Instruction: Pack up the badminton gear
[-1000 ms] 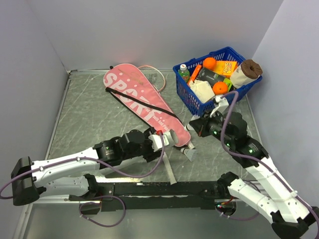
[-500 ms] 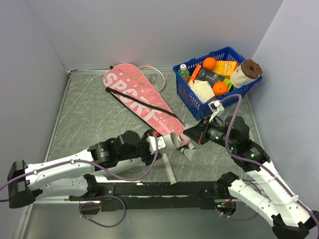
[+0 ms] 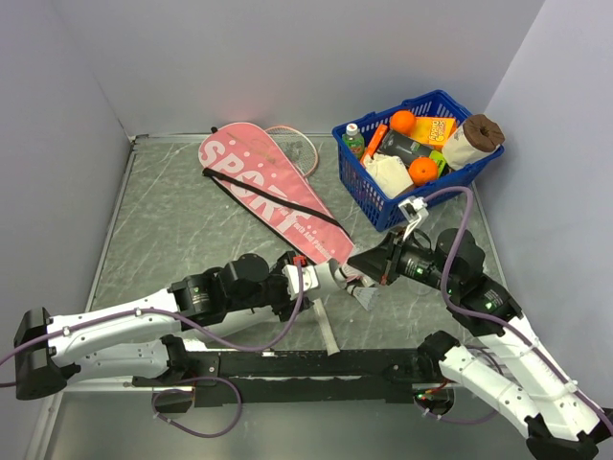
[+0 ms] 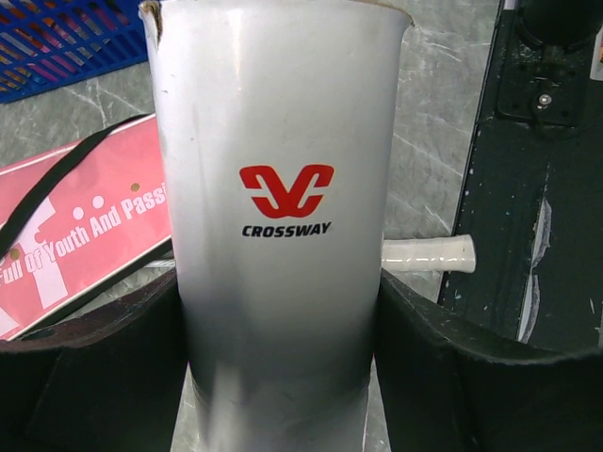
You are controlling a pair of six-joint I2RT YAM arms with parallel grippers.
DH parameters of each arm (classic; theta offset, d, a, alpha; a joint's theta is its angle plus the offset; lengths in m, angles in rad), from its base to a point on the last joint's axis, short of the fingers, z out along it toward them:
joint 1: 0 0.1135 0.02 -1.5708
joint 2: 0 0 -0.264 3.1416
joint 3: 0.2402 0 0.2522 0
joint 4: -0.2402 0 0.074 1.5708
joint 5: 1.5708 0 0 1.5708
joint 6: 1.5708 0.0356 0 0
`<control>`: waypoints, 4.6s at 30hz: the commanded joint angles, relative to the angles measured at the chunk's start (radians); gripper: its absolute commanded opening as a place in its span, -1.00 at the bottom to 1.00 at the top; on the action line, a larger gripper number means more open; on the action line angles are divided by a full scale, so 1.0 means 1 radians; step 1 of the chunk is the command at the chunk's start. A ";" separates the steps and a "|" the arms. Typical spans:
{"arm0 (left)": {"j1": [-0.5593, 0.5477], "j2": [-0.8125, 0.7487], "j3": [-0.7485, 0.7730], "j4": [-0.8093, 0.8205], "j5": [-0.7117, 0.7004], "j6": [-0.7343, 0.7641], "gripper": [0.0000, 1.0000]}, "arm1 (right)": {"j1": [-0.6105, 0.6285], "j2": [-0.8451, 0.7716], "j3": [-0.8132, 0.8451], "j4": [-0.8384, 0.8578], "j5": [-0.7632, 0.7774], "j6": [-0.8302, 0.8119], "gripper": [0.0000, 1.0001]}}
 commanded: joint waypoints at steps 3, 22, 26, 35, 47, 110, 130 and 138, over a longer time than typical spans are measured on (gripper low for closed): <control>-0.009 -0.028 0.004 0.067 0.039 -0.027 -0.76 | 0.034 0.016 -0.072 0.152 -0.091 0.056 -1.00; -0.016 -0.108 0.003 0.094 0.055 -0.042 -0.74 | 0.195 0.235 -0.225 0.518 -0.237 0.213 -1.00; -0.016 -0.123 0.003 0.094 0.058 -0.044 -0.73 | 0.257 0.316 -0.188 0.539 -0.257 0.201 -0.85; -0.029 -0.140 0.007 0.079 0.046 -0.044 -0.73 | 0.273 0.303 -0.070 0.352 -0.156 0.084 -0.02; -0.042 -0.089 0.024 0.042 -0.011 -0.036 -0.73 | 0.267 0.074 0.111 -0.065 0.277 -0.036 0.28; -0.043 -0.100 0.038 0.031 -0.037 -0.053 -0.70 | 0.156 -0.187 -0.475 -0.105 0.788 0.508 -1.00; -0.043 -0.039 0.030 -0.053 -0.098 0.041 -0.78 | 0.158 -0.046 -0.010 -0.188 0.477 -0.204 -1.00; -0.042 0.035 0.024 -0.110 -0.185 0.068 -0.80 | 0.156 0.052 0.099 -0.187 0.372 -0.342 -1.00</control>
